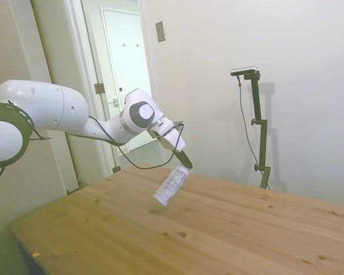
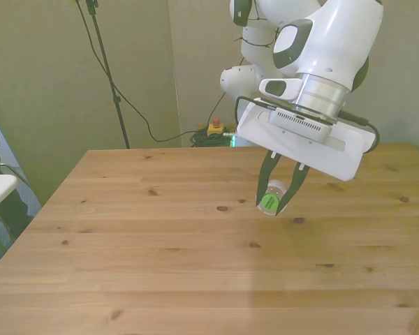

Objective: Stand the water bottle

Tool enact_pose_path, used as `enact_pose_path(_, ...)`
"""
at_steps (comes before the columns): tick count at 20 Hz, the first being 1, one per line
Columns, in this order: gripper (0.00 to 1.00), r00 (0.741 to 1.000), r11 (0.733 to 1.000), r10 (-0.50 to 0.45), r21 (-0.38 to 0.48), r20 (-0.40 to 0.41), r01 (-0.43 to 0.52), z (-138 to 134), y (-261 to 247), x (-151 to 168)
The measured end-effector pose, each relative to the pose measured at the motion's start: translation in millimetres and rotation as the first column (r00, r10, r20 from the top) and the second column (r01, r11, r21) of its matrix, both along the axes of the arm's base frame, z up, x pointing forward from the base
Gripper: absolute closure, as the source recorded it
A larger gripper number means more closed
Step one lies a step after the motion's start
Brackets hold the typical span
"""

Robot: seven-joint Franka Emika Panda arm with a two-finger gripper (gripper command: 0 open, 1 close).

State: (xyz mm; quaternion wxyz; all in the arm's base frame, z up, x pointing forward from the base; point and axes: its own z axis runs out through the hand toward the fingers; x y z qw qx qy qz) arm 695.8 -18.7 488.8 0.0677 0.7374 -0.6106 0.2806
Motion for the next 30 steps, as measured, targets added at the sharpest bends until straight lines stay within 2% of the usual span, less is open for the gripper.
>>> enact_pose_path(3, 1.0, 0.993, 0.994, -0.074, -0.079, 0.088, 0.081, 5.8, 6.3, 0.7)
enact_pose_path(6, 1.0, 0.973, 0.974, -0.126, -0.161, 0.194, 0.159, 13.4, 17.1, -0.4)
enact_pose_path(9, 1.0, 0.936, 0.94, -0.176, -0.23, 0.304, 0.252, 20.5, 23.7, -3.1)
enact_pose_path(13, 1.0, 0.867, 0.886, -0.214, -0.284, 0.449, 0.366, 20.2, 19.8, -2.6)
enact_pose_path(22, 1.0, 0.812, 0.847, -0.193, -0.324, 0.55, 0.421, -12.9, 15.3, 12.3)
enact_pose_path(30, 1.0, 0.782, 0.845, -0.175, -0.316, 0.598, 0.432, -34.9, 29.3, 32.4)
